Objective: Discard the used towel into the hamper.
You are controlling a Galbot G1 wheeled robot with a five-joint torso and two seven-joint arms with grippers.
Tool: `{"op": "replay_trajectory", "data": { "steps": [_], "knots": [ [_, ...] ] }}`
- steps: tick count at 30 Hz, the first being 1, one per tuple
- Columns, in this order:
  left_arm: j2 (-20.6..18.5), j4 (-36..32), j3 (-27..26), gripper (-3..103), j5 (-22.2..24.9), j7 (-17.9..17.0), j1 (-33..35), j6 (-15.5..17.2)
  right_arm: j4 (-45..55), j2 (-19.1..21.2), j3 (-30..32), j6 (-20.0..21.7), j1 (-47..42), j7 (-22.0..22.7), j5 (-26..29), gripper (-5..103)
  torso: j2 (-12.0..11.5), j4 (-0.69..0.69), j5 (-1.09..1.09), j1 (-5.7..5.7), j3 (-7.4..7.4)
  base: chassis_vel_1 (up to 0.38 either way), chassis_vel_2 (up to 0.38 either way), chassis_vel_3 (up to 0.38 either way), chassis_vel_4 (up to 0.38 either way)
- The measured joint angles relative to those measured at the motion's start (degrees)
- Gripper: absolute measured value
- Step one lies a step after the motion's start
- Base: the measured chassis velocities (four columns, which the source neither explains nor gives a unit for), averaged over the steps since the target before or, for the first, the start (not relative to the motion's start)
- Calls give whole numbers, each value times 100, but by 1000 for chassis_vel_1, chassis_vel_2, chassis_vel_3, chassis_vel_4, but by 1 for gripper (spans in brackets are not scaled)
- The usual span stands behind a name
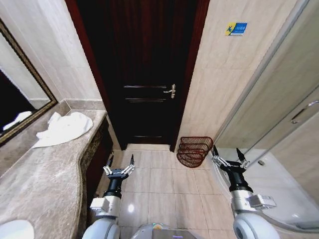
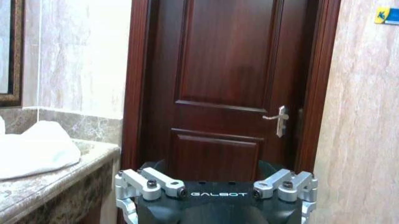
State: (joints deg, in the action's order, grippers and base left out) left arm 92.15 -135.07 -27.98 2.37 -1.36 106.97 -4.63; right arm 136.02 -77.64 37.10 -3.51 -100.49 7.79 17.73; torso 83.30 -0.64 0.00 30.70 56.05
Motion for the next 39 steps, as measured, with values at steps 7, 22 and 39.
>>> {"op": "replay_trajectory", "data": {
  "steps": [7, 22, 39],
  "knots": [
    [0, -95, 76, 100, -255, -52, -66, -200, 139, 38, 26, 77, -93, -19, 128, 100, 0, 0, -1, 0, 0, 0, 0, 0, 0],
    [0, 112, -211, 100, -497, 91, -123, -145, 277, -78, 94, -62, -208, -67, -20, 100, 0, 0, -1, 0, 0, 0, 0, 0, 0],
    [-1, 29, -223, 100, -517, 117, 8, -322, 202, 79, 140, -53, -111, -124, 116, 100, 0, 0, 0, 0, 0, 0, 0, 0, 0]
  ]
}}
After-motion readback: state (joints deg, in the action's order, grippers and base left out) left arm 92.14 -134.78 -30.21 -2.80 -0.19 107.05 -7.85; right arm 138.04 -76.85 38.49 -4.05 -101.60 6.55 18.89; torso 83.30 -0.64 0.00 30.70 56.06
